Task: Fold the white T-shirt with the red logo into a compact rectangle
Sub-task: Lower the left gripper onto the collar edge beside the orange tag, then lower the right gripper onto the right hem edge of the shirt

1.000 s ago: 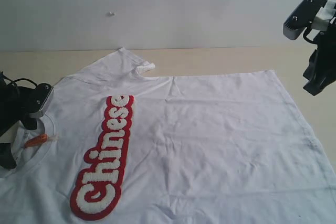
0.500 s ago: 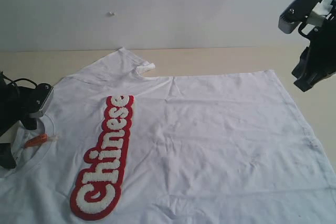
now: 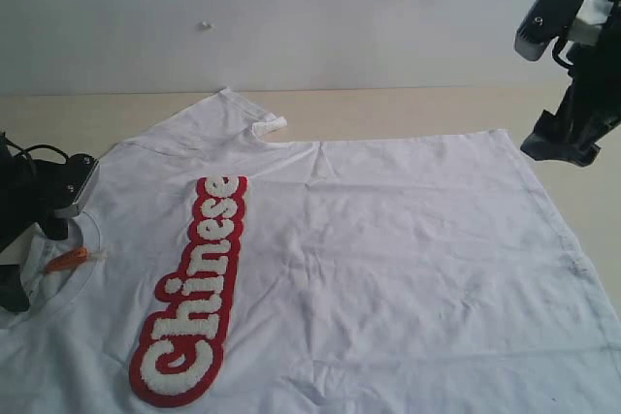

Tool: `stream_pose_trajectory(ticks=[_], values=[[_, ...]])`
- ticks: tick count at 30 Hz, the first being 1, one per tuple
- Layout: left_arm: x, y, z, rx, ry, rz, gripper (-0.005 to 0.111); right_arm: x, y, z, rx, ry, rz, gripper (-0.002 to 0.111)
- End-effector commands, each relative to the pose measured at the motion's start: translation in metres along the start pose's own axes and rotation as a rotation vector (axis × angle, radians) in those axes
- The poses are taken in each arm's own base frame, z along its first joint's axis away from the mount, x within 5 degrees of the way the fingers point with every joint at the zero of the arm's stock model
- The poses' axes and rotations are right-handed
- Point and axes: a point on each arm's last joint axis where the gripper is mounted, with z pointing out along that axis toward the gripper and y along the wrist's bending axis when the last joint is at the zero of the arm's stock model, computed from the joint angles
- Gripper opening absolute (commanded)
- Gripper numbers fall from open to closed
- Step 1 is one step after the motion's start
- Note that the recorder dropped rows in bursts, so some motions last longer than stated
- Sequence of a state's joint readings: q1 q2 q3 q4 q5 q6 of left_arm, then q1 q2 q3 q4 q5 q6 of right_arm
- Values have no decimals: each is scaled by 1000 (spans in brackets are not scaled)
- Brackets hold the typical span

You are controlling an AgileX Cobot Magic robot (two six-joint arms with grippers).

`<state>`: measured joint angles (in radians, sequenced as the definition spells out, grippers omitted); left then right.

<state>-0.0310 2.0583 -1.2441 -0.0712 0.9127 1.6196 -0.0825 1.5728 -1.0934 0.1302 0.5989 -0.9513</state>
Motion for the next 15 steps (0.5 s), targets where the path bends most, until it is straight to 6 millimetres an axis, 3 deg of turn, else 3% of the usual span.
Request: stream_pose_trajectory(ticks=[1, 5, 10, 15], values=[[6, -6, 11, 71, 22, -15, 105, -1, -3, -1, 23, 2, -58, 104], [6, -6, 11, 71, 22, -15, 105, 9, -3, -1, 12, 115, -177, 104], [6, -6, 11, 71, 22, -15, 105, 24, 4, 4, -133, 262, -510, 104], [6, -6, 11, 71, 22, -15, 105, 34, 12, 29, -278, 319, -614, 104]])
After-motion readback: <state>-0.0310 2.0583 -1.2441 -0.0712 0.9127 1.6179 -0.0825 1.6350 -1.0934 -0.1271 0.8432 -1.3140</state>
